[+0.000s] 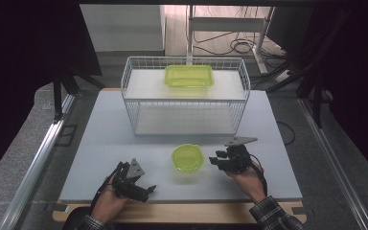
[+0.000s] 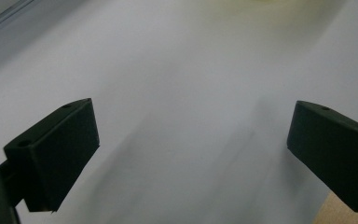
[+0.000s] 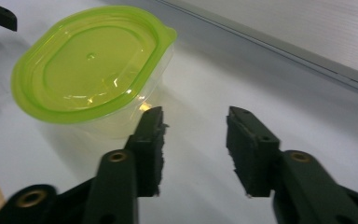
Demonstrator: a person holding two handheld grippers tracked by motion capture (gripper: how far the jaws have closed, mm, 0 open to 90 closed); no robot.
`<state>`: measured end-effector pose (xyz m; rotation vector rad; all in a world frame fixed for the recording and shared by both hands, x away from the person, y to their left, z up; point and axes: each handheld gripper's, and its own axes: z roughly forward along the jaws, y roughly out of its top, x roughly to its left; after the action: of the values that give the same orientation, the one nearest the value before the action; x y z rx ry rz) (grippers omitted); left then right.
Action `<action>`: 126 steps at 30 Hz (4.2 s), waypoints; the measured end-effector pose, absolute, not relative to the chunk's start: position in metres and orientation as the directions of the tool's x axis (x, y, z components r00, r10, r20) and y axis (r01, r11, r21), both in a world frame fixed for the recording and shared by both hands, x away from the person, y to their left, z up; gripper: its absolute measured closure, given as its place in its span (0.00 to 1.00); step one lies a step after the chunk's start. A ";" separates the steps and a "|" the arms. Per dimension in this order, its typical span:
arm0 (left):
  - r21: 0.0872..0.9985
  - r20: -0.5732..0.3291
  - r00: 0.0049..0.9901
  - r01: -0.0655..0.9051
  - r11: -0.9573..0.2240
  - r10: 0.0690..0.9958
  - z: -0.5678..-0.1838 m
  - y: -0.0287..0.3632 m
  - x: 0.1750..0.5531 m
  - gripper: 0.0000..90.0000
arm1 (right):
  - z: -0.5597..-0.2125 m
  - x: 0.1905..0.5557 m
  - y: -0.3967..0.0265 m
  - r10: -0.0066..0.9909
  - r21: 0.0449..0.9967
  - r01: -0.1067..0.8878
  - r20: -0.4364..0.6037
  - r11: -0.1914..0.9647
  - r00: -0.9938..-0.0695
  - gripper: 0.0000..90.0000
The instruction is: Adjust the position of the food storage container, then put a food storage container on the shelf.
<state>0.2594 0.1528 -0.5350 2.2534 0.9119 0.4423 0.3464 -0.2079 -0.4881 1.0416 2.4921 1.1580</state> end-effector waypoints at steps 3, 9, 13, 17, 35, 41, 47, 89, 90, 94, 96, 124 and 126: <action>0.684 0.061 0.701 0.490 -0.541 0.711 -0.535 0.153 0.259 0.02 | -0.487 0.345 -0.209 0.672 0.737 0.510 0.103 0.444 -0.733 0.52; 0.674 0.065 0.706 0.490 -0.553 0.705 -0.537 0.151 0.259 0.02 | -0.490 0.341 -0.214 0.666 0.730 0.519 0.118 0.445 -0.737 0.31; 0.672 0.069 0.709 0.487 -0.558 0.702 -0.537 0.151 0.259 0.02 | -0.492 0.340 -0.216 0.669 0.732 0.526 0.130 0.433 -0.732 0.23; 0.670 0.070 0.709 0.487 -0.560 0.701 -0.538 0.151 0.260 0.02 | -0.491 0.343 -0.217 0.670 0.744 0.532 0.154 0.406 -0.727 0.15; 0.666 0.075 0.715 0.482 -0.569 0.695 -0.539 0.149 0.260 0.02 | -0.482 0.354 -0.203 0.659 0.759 0.571 0.259 0.313 -0.706 0.07; 0.667 0.075 0.715 0.482 -0.568 0.695 -0.539 0.149 0.260 0.02 | -0.479 0.362 -0.198 0.643 0.736 0.606 0.312 0.302 -0.699 0.08; 0.666 0.076 0.716 0.481 -0.570 0.694 -0.539 0.148 0.260 0.02 | -0.476 0.368 -0.197 0.630 0.716 0.636 0.358 0.289 -0.689 0.25; 0.667 0.082 0.717 0.477 -0.573 0.692 -0.538 0.149 0.259 0.02 | -0.491 0.400 -0.194 0.487 0.475 0.867 0.727 0.152 -0.484 0.90; 0.668 0.081 0.716 0.477 -0.571 0.693 -0.538 0.149 0.259 0.02 | -0.488 0.399 -0.195 0.488 0.476 0.867 0.727 0.149 -0.483 0.90; 0.668 0.081 0.715 0.478 -0.571 0.694 -0.538 0.149 0.259 0.02 | -0.480 0.398 -0.197 0.485 0.492 0.860 0.725 0.134 -0.490 0.90; 0.667 0.082 0.716 0.478 -0.571 0.694 -0.538 0.149 0.259 0.02 | -0.475 0.398 -0.197 0.485 0.501 0.856 0.721 0.128 -0.494 0.90; 0.665 0.085 0.717 0.476 -0.576 0.692 -0.538 0.149 0.259 0.02 | -0.394 0.409 -0.205 0.486 0.617 0.785 0.669 0.060 -0.563 0.90; 0.665 0.086 0.717 0.475 -0.576 0.691 -0.538 0.149 0.260 0.02 | -0.388 0.410 -0.206 0.486 0.624 0.780 0.666 0.053 -0.566 0.90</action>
<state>0.2596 0.1489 -0.5384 2.2941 0.8820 0.4501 0.4102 -0.2060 -0.3880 1.5362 2.4600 1.8154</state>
